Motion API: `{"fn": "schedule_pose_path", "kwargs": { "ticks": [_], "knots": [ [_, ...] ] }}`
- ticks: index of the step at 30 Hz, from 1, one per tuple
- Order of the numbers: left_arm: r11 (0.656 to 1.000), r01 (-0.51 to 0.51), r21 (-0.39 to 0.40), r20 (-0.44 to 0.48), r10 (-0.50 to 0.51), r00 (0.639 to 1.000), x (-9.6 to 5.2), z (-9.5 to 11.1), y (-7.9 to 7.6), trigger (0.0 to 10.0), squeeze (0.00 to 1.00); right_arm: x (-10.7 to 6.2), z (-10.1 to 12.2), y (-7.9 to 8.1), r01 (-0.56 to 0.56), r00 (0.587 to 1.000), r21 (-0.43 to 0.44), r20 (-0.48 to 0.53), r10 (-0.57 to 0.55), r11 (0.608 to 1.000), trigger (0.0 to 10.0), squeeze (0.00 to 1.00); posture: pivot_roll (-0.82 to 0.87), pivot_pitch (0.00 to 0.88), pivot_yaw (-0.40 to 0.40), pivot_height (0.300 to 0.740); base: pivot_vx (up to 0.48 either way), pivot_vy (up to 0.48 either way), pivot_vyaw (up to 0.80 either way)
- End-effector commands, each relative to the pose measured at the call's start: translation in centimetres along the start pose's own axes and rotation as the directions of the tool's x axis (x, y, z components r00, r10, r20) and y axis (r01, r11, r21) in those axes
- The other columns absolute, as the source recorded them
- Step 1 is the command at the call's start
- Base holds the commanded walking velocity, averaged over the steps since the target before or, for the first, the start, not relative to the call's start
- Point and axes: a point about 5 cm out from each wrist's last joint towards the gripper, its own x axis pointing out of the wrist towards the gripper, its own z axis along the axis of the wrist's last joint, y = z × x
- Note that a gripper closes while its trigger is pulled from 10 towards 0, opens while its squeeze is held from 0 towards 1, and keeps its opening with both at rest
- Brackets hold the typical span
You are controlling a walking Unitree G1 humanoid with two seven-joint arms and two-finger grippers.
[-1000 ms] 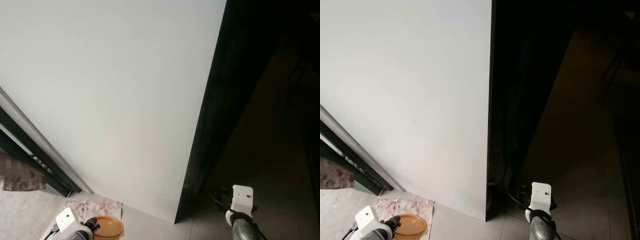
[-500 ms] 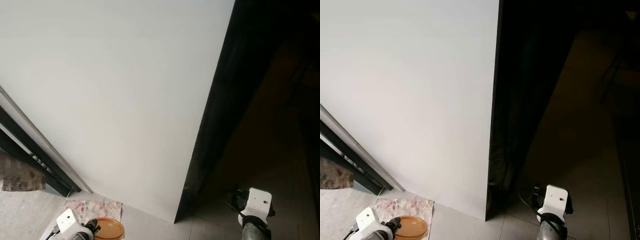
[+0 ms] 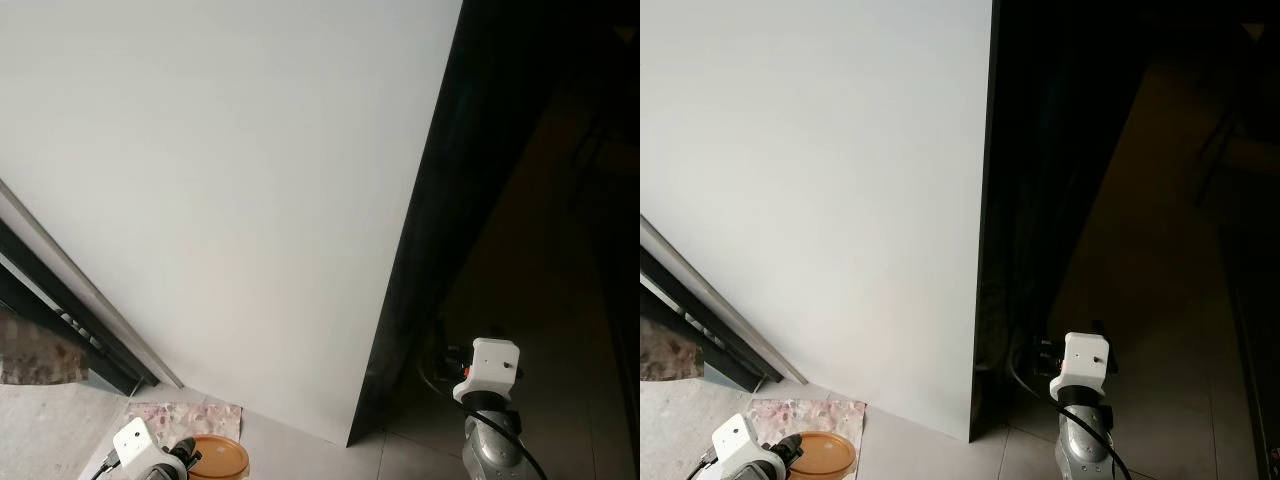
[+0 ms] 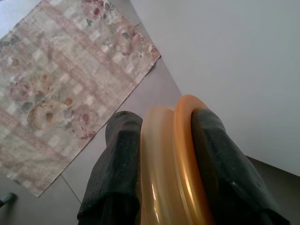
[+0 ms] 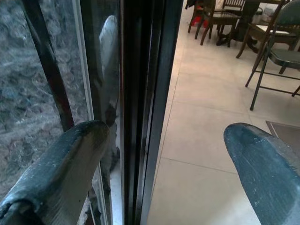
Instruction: Restocking fridge
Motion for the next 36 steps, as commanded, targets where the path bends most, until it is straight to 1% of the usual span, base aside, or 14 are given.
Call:
{"fn": "schedule_pose_path", "kwargs": {
  "ticks": [1,4,5,6,9,11,14,20,24,28,34,36],
  "knots": [
    [1.000,-0.014,0.013,-0.008,0.014,1.000,-0.1,-0.4,0.4,10.0,0.00,0.1,0.4,-0.2,0.014,1.000,0.012,0.015,-0.014,1.000,10.0,1.00,0.00,0.042,0.015,0.740,0.000,0.000,0.00],
    [1.000,-0.014,0.015,-0.008,0.014,1.000,-0.1,-0.4,0.4,10.0,0.00,0.5,0.9,-0.2,0.018,0.999,0.004,0.033,-0.018,1.000,10.0,1.00,-0.01,0.036,0.014,0.740,0.000,0.000,0.00],
    [1.000,-0.016,0.008,-0.003,0.016,1.000,-0.1,-0.3,0.5,10.0,0.00,1.1,1.7,-0.3,0.025,0.998,0.006,0.053,-0.026,1.000,10.0,0.98,-0.01,0.033,0.012,0.740,0.000,0.000,0.00],
    [1.000,-0.017,0.008,-0.003,0.017,1.000,-0.1,-0.4,0.5,10.0,0.00,1.3,2.0,-0.4,0.027,0.998,0.005,0.063,-0.028,1.000,10.0,0.00,-0.01,0.033,0.012,0.740,0.000,0.000,0.00],
    [1.000,-0.018,0.011,-0.006,0.018,1.000,-0.1,-0.4,0.5,10.0,0.00,1.7,2.6,-0.3,0.028,0.996,0.012,0.082,-0.029,1.000,10.0,0.00,-0.01,0.029,0.011,0.740,0.000,0.000,0.00],
    [1.000,-0.014,0.006,-0.006,0.014,1.000,-0.1,-0.6,0.5,10.0,0.00,2.2,3.0,0.3,-0.003,0.996,0.032,0.088,0.000,0.999,10.0,0.00,-0.01,0.028,0.012,0.740,0.000,0.000,0.00],
    [1.000,-0.011,0.004,-0.009,0.011,1.000,-0.1,-0.7,0.4,10.0,0.00,2.6,3.1,0.8,-0.024,0.996,0.036,0.084,0.021,0.999,10.0,0.00,-0.01,0.033,0.012,0.740,0.000,0.000,0.00],
    [1.000,-0.008,-0.008,-0.004,0.008,1.000,-0.1,-0.7,0.3,10.0,0.00,3.5,4.1,1.6,-0.058,0.993,0.052,0.103,0.052,0.997,10.0,0.00,-0.01,0.043,0.006,0.740,0.000,0.000,0.00],
    [1.000,-0.009,-0.010,-0.003,0.009,1.000,-0.1,-0.7,0.3,10.0,0.00,3.7,4.1,1.8,-0.063,0.994,0.054,0.094,0.057,0.997,10.0,0.00,-0.01,0.043,0.006,0.740,0.000,0.000,0.00],
    [1.000,-0.010,-0.010,-0.001,0.010,1.000,-0.1,-0.6,0.3,10.0,0.00,4.3,4.4,1.9,-0.062,0.994,0.059,0.093,0.057,0.996,10.0,0.00,0.00,0.053,0.009,0.740,0.000,0.000,0.00],
    [1.000,-0.009,-0.010,0.001,0.009,1.000,-0.1,-0.6,0.3,10.0,0.00,5.0,5.0,2.7,-0.090,0.992,0.070,0.097,0.083,0.994,10.0,0.00,0.00,0.056,0.011,0.740,0.000,0.000,0.00],
    [1.000,-0.007,-0.009,0.001,0.007,1.000,-0.1,-0.6,0.2,10.0,0.00,5.3,5.0,3.2,-0.123,0.990,0.071,0.084,0.117,0.990,10.0,0.00,0.00,0.056,0.011,0.740,0.000,0.000,0.00]
  ]
}}
